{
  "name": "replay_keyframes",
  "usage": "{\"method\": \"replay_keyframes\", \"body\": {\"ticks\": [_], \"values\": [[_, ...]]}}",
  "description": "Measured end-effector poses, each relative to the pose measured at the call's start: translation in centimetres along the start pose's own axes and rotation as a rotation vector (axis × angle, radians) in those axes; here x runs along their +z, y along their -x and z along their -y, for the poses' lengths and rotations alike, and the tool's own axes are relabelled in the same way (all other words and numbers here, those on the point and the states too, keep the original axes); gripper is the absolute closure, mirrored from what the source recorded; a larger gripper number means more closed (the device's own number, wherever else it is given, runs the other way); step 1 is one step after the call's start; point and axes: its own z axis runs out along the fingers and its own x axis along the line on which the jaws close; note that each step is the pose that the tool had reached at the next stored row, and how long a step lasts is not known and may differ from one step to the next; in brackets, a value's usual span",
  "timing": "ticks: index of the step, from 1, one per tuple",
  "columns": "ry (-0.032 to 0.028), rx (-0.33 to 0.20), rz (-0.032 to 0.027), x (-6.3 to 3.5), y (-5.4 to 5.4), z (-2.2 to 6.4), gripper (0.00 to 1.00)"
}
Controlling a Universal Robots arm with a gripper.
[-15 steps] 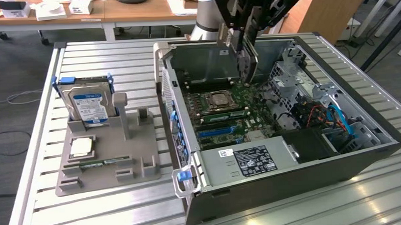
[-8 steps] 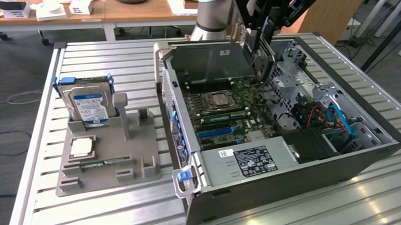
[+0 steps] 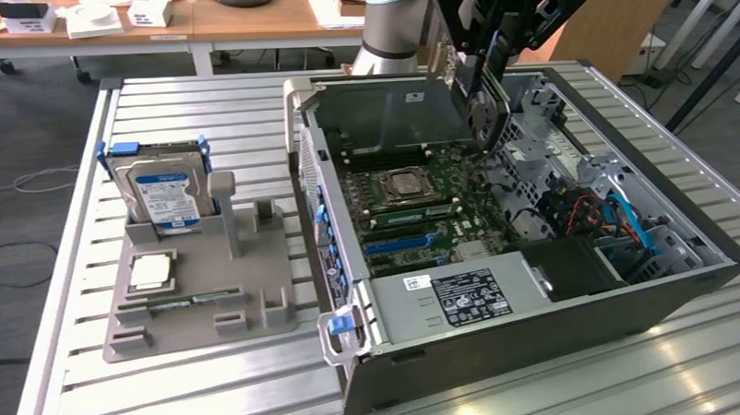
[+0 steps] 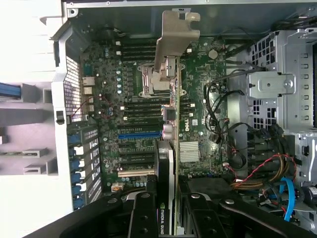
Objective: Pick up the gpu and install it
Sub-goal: 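Insert the gpu into the slot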
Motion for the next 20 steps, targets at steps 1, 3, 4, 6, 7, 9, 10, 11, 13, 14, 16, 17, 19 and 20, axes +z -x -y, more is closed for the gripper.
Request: {"method": "replay_keyframes", "body": {"ticks": [1, 3, 4, 6, 7, 9, 10, 11, 13, 14, 16, 17, 19, 20], "values": [[0.0, 0.0, 0.0009, 0.01, -0.01, -0.02, 0.73], [0.0, 0.0, 0.001, 0.01, -0.01, -0.03, 0.73], [0.0, 0.0, 0.001, 0.01, -0.01, -0.03, 0.73], [-0.0002, 0.0, 0.0009, 0.0, -0.02, -0.03, 0.73], [-0.0003, 0.0, 0.001, 0.0, -0.02, -0.03, 0.73], [-0.0004, 0.0, 0.0009, 0.0, -0.02, -0.03, 0.73], [-0.0004, -0.001, 0.001, 0.0, -0.02, -0.03, 0.73], [-0.0004, -0.002, 0.0009, 0.0, -0.02, -0.03, 0.73], [-0.0003, -0.004, 0.0008, 0.0, -0.02, -0.03, 0.73], [-0.0002, -0.006, 0.0008, 0.0, -0.02, -0.03, 0.73], [0.0002, -0.018, 0.0005, 0.0, -0.02, -0.03, 0.73], [0.0006, -0.031, 0.0003, 0.01, -0.03, -0.03, 0.73], [0.0018, -0.067, -0.0006, 0.03, -0.03, -0.03, 0.73], [0.0023, -0.085, -0.001, 0.04, -0.02, -0.03, 0.73]]}}
